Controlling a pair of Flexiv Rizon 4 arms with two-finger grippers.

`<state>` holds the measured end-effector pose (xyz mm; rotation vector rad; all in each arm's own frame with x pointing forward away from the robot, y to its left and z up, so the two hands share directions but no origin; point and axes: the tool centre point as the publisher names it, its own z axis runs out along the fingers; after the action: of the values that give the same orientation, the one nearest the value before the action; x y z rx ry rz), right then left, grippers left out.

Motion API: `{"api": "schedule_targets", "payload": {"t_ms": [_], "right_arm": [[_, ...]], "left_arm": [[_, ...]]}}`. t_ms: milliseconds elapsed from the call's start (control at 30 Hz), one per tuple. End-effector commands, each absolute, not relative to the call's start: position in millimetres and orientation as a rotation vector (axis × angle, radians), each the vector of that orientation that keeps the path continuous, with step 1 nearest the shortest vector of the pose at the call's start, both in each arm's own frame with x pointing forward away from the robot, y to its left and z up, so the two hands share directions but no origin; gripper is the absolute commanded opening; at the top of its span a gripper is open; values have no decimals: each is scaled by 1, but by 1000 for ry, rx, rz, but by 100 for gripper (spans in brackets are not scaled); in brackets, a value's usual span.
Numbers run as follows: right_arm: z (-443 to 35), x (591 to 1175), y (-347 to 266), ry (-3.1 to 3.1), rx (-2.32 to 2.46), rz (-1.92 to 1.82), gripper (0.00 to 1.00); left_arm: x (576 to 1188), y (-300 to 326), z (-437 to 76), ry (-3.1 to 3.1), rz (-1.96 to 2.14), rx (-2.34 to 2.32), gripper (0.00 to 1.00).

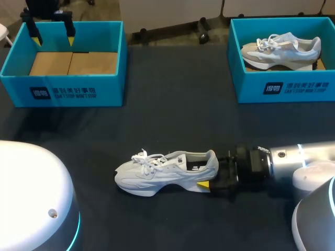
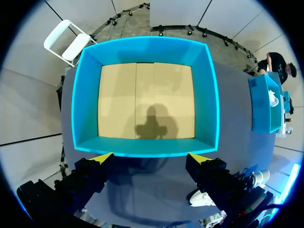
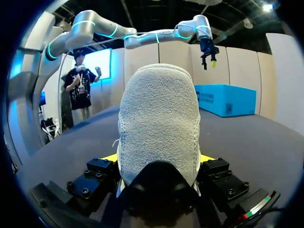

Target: Take the shoe out of the shoebox, open the shoe tongue, remove and reinsert the insole, then place the shoe into the shoebox

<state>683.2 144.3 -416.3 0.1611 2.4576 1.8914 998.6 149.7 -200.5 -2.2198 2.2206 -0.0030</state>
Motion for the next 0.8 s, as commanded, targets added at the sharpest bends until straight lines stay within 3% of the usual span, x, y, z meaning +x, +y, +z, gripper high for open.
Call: {"api": "schedule_targets", "payload": {"t_ms": [33, 800], "right_arm": [[-417, 683, 146, 2460, 162, 1887, 0], [-417, 683, 146, 2460, 162, 1887, 0]], "left_arm": [[992, 144, -200, 2218, -9, -2210, 100], [859, 19, -201, 2228, -76, -2193, 100]]}}
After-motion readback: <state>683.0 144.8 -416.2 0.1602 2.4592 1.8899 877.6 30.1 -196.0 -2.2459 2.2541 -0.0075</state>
